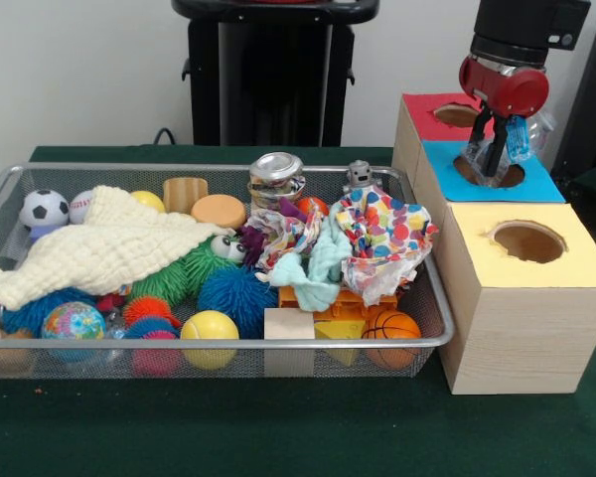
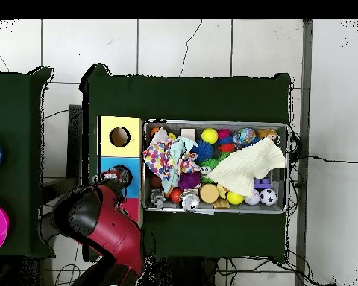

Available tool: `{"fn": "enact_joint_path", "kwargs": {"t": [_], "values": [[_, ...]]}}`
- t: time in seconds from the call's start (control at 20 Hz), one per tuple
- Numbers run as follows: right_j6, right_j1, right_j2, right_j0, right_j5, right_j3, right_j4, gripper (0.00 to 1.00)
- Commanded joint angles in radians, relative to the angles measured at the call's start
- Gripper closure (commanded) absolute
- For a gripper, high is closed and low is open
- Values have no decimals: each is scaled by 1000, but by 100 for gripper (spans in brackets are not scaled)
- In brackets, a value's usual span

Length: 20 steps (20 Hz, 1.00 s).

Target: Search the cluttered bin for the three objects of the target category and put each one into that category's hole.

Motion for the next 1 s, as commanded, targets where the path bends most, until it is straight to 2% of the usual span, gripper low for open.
{"fn": "enact_joint_path", "kwargs": {"t": [0.05, 0.15, 0.2, 0.7, 0.85, 0.95, 1.0], "values": [[329, 9, 104, -26, 116, -6, 42, 100], [315, 3, 118, -36, 100, 4, 50, 100], [313, 3, 118, -37, 98, 5, 50, 0], [296, -3, 122, -44, 78, 18, 52, 0], [253, -42, 197, -91, 58, 59, 91, 0], [291, -27, 139, -59, 83, 40, 59, 0], [291, -31, 133, -58, 88, 40, 53, 0]]}}
